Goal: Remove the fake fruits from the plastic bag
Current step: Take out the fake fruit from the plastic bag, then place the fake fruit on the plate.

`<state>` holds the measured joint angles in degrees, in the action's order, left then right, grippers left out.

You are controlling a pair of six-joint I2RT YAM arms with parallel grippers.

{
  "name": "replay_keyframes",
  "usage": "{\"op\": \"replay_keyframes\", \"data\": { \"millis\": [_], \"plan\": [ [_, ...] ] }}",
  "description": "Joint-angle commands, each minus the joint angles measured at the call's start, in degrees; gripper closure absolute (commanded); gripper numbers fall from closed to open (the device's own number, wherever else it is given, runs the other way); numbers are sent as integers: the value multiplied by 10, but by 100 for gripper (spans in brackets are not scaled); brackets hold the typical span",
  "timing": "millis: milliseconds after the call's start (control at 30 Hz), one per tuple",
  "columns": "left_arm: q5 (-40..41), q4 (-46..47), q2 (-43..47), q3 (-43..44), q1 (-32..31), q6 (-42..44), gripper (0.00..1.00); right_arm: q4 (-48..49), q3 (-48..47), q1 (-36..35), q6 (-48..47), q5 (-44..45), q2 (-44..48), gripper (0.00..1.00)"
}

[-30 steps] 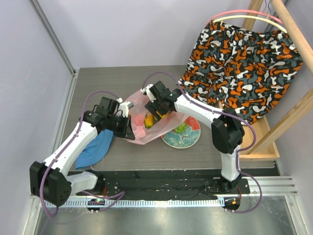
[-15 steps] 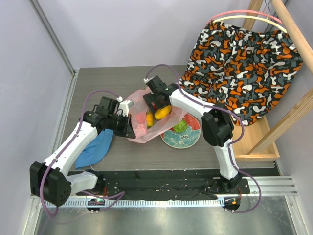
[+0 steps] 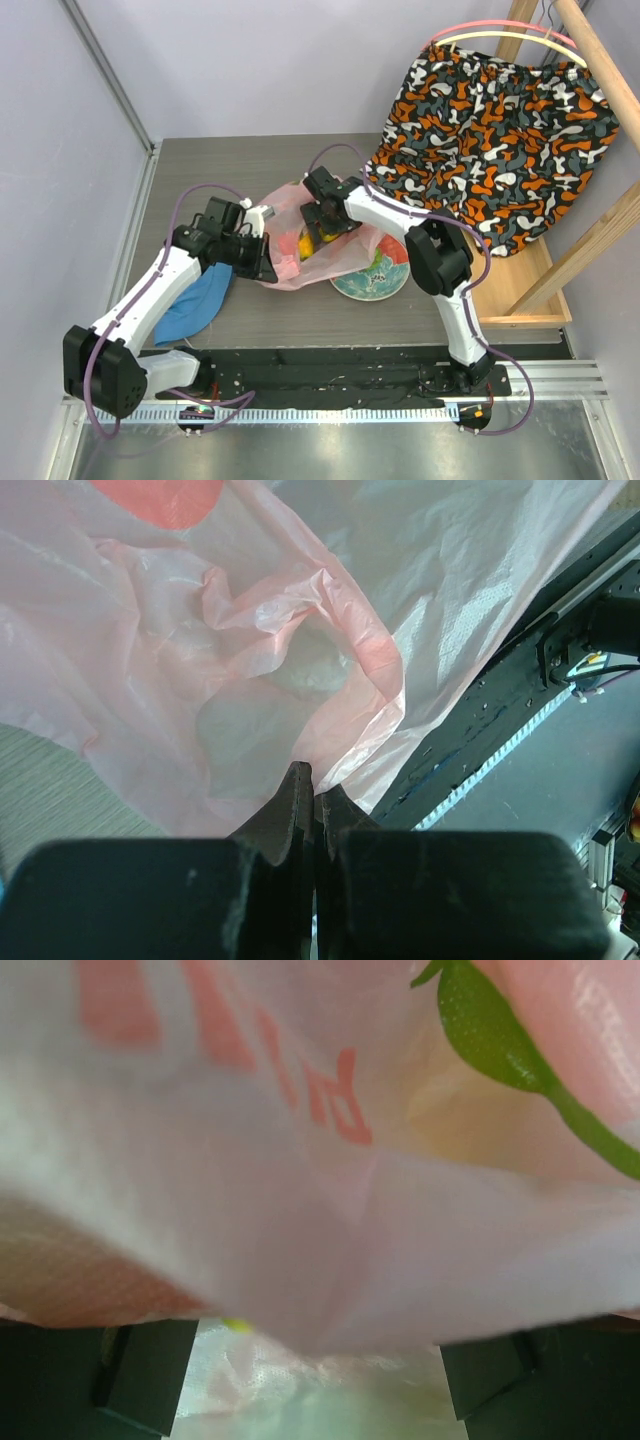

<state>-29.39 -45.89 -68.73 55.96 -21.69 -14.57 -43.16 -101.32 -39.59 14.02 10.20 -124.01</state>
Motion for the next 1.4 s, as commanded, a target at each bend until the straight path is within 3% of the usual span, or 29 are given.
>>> {"op": "replay_keyframes", "data": {
  "millis": [0, 100, 233, 267, 300, 333, 400, 500, 733, 867, 1000, 1200, 1233, 1367],
  "plan": [
    [0, 14, -9, 14, -2, 3, 100, 11, -39, 12, 6, -5, -34, 9],
    [0, 13, -11, 18, -2, 7, 100, 25, -66, 12, -30, -5, -53, 11],
    [2, 14, -6, 17, 0, 8, 100, 39, -72, 17, -58, -14, -53, 24],
    [0, 14, -7, 19, 0, 9, 100, 39, -69, 19, -62, -27, -48, 31],
    [0, 15, -6, 20, 0, 9, 100, 41, -66, 21, -67, -37, -45, 48],
    [1, 15, -5, 20, 1, 9, 100, 40, -60, 22, -74, -41, -41, 55],
    [0, 15, -2, 20, 2, 11, 100, 40, -49, 22, -81, -53, -19, 66],
    [2, 18, 3, 20, 2, 16, 100, 29, -31, 22, -96, -70, 22, 74],
    [11, 33, -1, 48, 6, 32, 100, -24, 42, 20, -160, -176, 156, 83],
    [16, 43, -39, 121, 6, 47, 100, -89, 89, 16, -199, -232, 223, 84],
    [31, 64, -60, 170, 7, 51, 100, -110, 144, 7, -284, -243, 295, 84],
    [38, 62, -69, 190, 26, 60, 100, -86, 254, -13, -425, -301, 492, 84],
    [36, 69, -68, 187, 34, 56, 100, -90, 273, -28, -480, -299, 514, 84],
    [7, 81, -65, 192, 60, 35, 100, -99, 399, -65, -538, -258, 604, 84]
  ]
}}
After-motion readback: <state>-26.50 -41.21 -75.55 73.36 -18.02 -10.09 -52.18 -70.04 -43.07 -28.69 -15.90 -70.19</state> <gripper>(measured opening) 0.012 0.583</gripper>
